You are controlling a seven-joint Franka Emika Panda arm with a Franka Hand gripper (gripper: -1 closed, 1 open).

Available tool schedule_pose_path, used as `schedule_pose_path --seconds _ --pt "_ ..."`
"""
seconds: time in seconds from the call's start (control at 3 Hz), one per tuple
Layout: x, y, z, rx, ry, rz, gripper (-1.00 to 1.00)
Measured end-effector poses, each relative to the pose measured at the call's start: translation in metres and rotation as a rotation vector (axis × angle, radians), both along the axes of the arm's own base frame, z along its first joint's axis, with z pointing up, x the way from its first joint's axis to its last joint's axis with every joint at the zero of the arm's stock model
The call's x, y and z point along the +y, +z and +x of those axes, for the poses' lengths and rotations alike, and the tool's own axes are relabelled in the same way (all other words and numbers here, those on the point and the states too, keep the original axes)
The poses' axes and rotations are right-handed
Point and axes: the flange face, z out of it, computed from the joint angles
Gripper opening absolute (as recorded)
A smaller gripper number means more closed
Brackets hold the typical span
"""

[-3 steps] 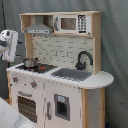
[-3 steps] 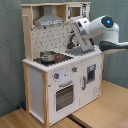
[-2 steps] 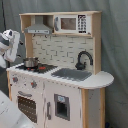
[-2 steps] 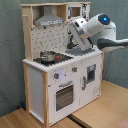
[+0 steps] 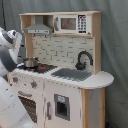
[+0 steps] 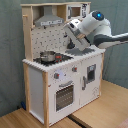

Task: Play with the kitchen

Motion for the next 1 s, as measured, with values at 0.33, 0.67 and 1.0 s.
schedule_pose_path --seconds 0.33,0.67,1.0 --pt "0.002 -0.001 0.011 0.069 0.031 -0.014 1.0" --pt "0.001 0.001 0.021 0.135 0.054 -0.032 1.0" --pt "-0.002 0.002 0.03 0.196 0.073 -0.049 1.0"
